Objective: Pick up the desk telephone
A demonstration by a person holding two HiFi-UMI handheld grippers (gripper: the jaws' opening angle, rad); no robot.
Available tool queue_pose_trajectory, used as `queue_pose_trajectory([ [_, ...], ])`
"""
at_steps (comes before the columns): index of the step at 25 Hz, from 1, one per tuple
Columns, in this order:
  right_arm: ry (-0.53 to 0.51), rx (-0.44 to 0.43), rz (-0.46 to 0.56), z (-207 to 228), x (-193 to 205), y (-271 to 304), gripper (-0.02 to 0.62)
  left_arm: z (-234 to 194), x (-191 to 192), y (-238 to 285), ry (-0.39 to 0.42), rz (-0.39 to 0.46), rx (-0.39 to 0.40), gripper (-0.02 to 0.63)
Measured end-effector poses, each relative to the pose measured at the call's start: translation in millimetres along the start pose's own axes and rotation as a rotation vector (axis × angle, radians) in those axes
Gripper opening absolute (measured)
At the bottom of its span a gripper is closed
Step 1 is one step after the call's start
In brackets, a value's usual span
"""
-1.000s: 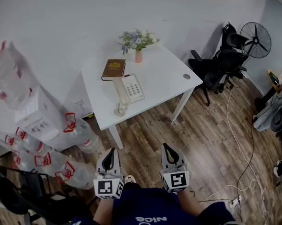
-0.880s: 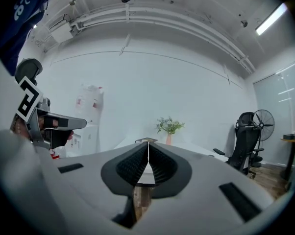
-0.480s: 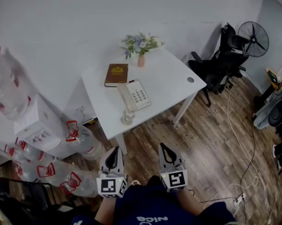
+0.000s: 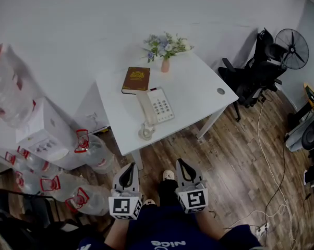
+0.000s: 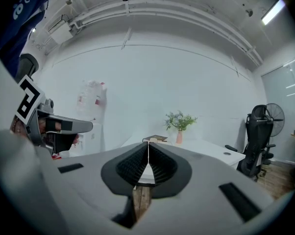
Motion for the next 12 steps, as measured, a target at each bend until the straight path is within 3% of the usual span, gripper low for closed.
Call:
queue_pose_trajectory([
  [12, -0.005, -0.083, -0.002, 60.6, -13.0, 88.4, 0.023, -7.1, -13.7, 75.9, 0.006, -0.051, -0.074, 0.017],
])
Point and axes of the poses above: the fingertips, and each gripper's own axes: y forward along the fingers, z to its right, x out of its underside, the point moved 10 cm from there along -y, backward along the fingers, and after that the axes turned 7 degrees about -z, right-handed, at the moved point
